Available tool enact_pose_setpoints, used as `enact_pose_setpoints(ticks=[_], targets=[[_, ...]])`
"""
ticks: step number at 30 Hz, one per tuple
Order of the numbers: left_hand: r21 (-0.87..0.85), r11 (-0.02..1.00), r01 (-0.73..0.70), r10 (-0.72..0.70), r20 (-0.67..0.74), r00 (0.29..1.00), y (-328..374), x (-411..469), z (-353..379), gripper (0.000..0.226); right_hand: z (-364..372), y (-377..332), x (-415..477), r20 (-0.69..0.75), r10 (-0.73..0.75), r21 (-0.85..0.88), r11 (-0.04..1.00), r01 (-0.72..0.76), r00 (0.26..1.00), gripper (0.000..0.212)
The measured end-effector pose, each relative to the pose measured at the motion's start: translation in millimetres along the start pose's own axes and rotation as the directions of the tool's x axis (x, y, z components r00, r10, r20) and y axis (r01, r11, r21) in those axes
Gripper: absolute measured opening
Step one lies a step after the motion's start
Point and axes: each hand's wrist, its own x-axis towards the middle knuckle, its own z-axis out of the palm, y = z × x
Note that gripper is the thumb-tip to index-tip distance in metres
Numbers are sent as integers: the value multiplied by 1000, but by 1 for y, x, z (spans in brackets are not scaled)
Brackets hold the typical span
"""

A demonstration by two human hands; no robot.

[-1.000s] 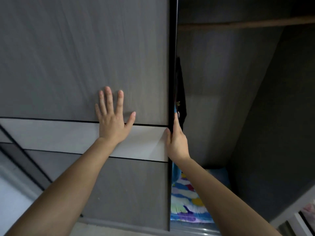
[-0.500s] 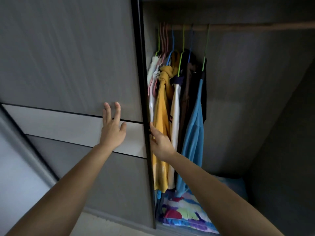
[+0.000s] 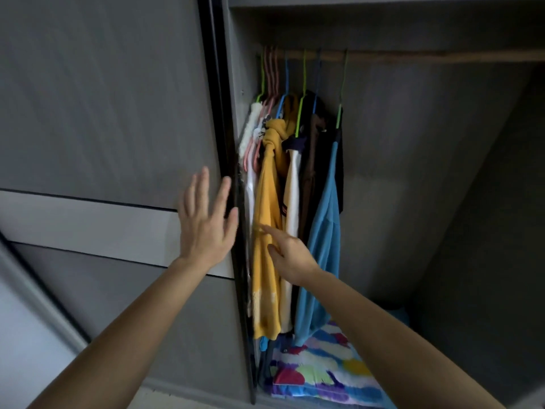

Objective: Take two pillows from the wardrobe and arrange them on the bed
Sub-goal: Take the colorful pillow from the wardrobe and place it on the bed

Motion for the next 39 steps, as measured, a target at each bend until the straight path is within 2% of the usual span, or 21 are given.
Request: enact_pose_setpoints(ticks=[2, 6, 12, 18, 24, 29, 34, 39], targets=[[-1, 987, -161, 161, -13, 987, 31, 5, 7, 60, -17, 22, -13, -61, 6, -81, 997, -11, 998, 49], [-73, 934, -349, 354, 60, 933, 85, 8, 34, 60, -57, 69, -47, -188, 109, -201, 969, -147, 976, 46], [-259, 861, -437, 488, 181, 854, 145, -19, 97, 59, -103, 130, -129, -338, 307, -285, 868, -407, 890, 50], [-399, 745, -534, 654, 281, 703, 218, -53, 151, 57, -113, 189, -222, -378, 534, -270, 718, -641, 757, 51], [-402, 797, -451, 603, 484, 634, 262, -83, 224, 62, -120, 269, -254, -291, 639, -267, 661, -701, 712, 60], [-293, 901, -320, 429, 710, 559, 276, -119, 284, 73, -104, 352, -254, -147, 683, -234, 678, -696, 715, 62], [-209, 949, -236, 304, 808, 505, 283, -157, 335, 77, -71, 430, -247, 51, 695, -258, 703, -663, 717, 67], [-204, 957, -208, 277, 857, 436, 285, -204, 386, 80, -10, 484, -248, 203, 682, -333, 723, -606, 702, 68]])
